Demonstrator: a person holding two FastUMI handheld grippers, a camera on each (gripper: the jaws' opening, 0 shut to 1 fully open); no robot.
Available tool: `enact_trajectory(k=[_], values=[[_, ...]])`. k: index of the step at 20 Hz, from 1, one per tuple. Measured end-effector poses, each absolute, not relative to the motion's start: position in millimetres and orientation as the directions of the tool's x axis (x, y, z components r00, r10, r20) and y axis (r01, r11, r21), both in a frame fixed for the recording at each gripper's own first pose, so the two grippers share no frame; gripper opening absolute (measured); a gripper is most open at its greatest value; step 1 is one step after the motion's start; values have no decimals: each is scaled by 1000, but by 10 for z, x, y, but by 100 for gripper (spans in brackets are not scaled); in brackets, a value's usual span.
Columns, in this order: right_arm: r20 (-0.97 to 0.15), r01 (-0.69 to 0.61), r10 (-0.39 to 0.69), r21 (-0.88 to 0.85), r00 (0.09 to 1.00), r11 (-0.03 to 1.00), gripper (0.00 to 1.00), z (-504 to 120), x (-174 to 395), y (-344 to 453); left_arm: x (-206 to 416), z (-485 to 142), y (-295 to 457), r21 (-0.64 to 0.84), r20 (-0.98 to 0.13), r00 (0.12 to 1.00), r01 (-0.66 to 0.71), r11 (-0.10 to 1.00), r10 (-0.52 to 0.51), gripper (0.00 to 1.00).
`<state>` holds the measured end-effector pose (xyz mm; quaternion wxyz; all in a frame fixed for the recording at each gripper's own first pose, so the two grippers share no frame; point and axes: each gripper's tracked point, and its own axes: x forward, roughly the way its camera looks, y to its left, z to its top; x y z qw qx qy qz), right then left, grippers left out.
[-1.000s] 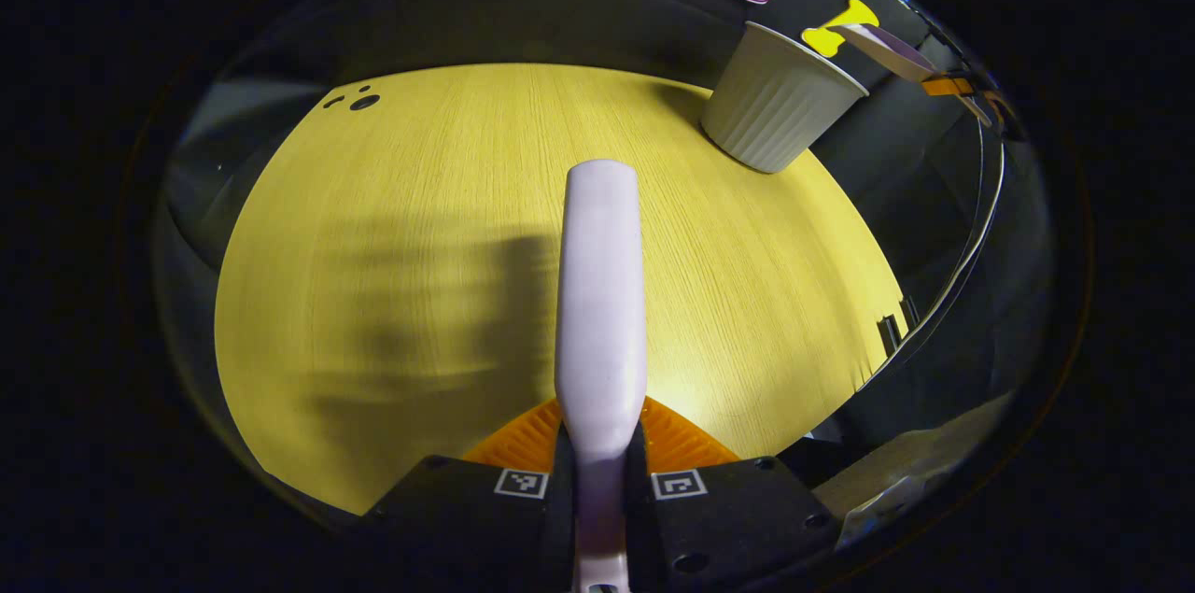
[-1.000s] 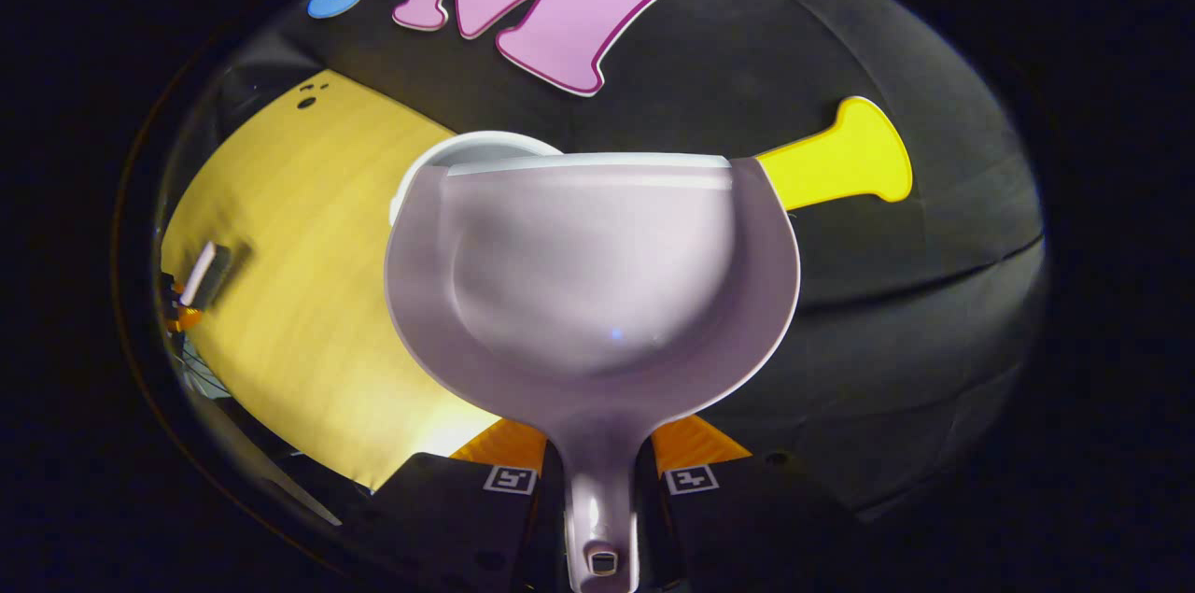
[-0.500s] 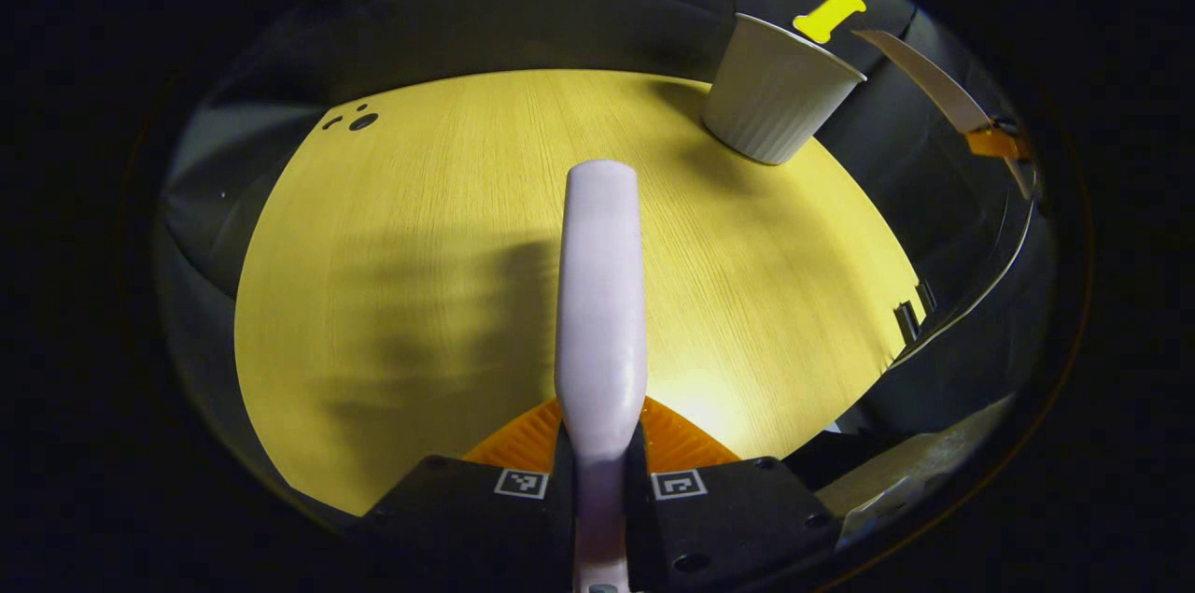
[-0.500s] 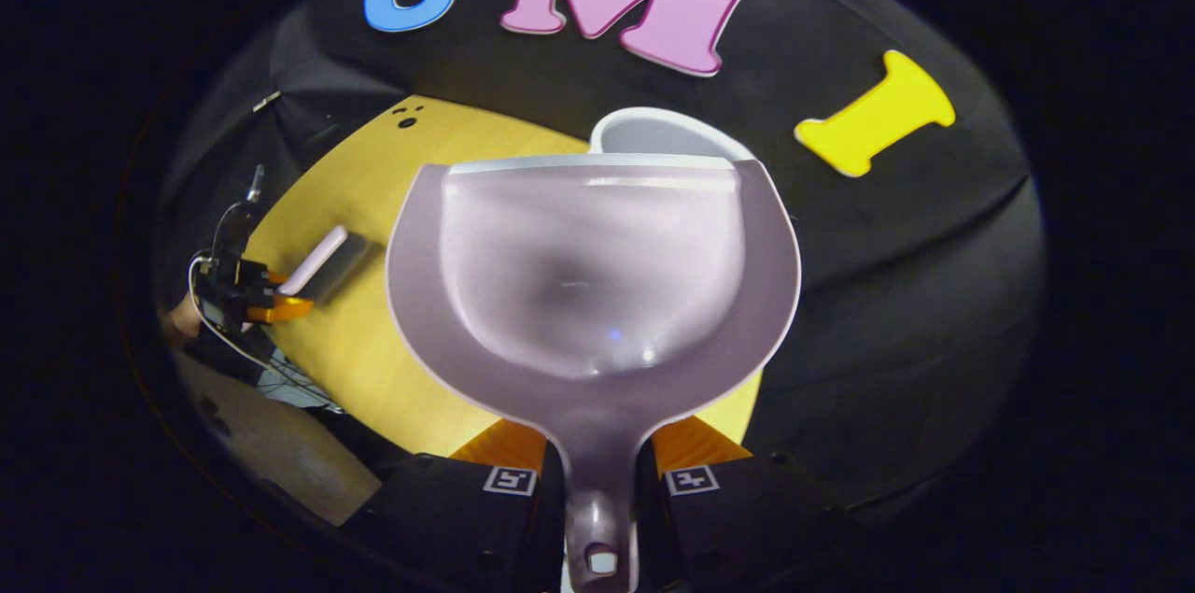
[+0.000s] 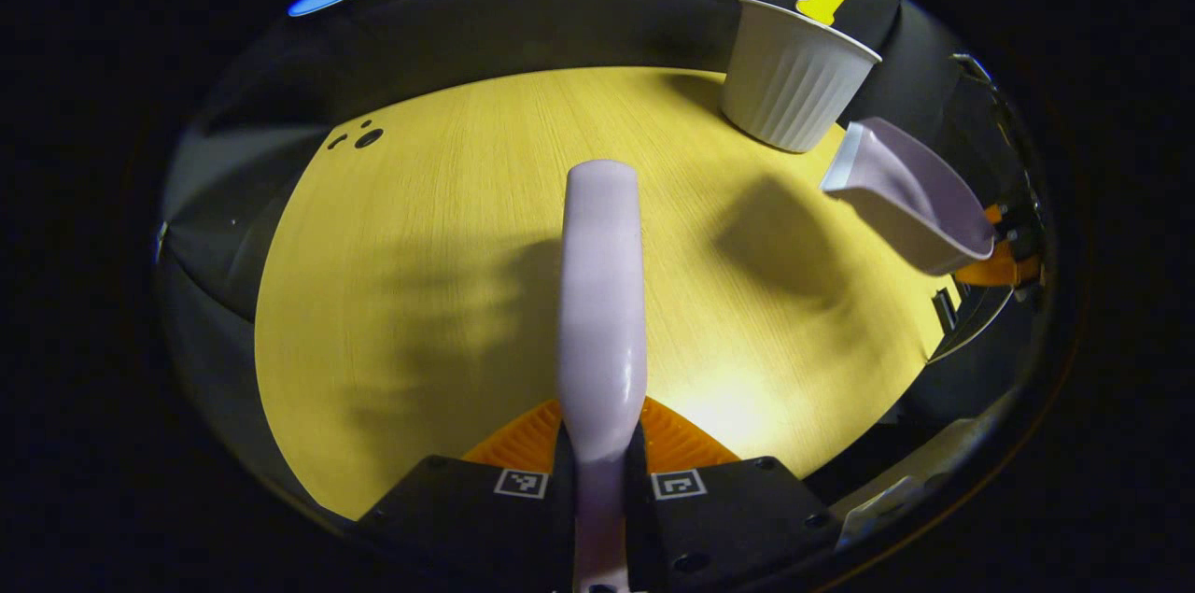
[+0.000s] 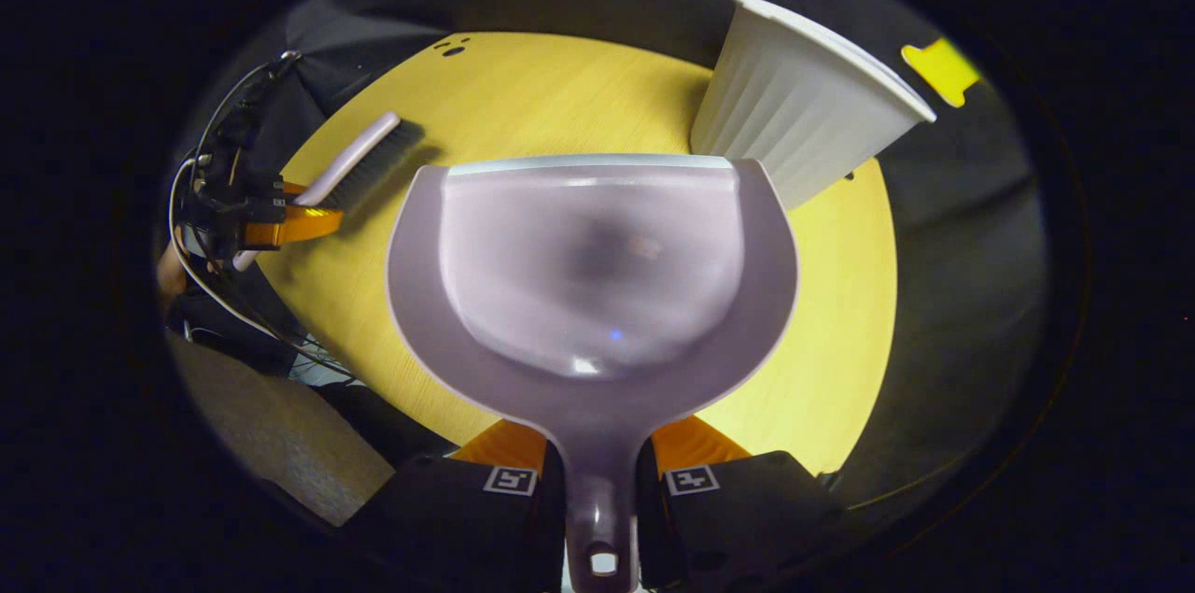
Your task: Pick up the small broom and dustpan from the desktop, sweep the trash into the dustpan with the broom, and then empty the trash into the garbage bin.
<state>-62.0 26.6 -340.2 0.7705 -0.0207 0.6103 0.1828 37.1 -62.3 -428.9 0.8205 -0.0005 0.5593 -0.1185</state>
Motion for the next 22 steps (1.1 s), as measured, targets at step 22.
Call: enact_trajectory(k=[22], values=[[-930,-200,306,266,205,943,41,-3684,-844,413,485,-4274,-414,84,-906,420,281,956,-44,33]])
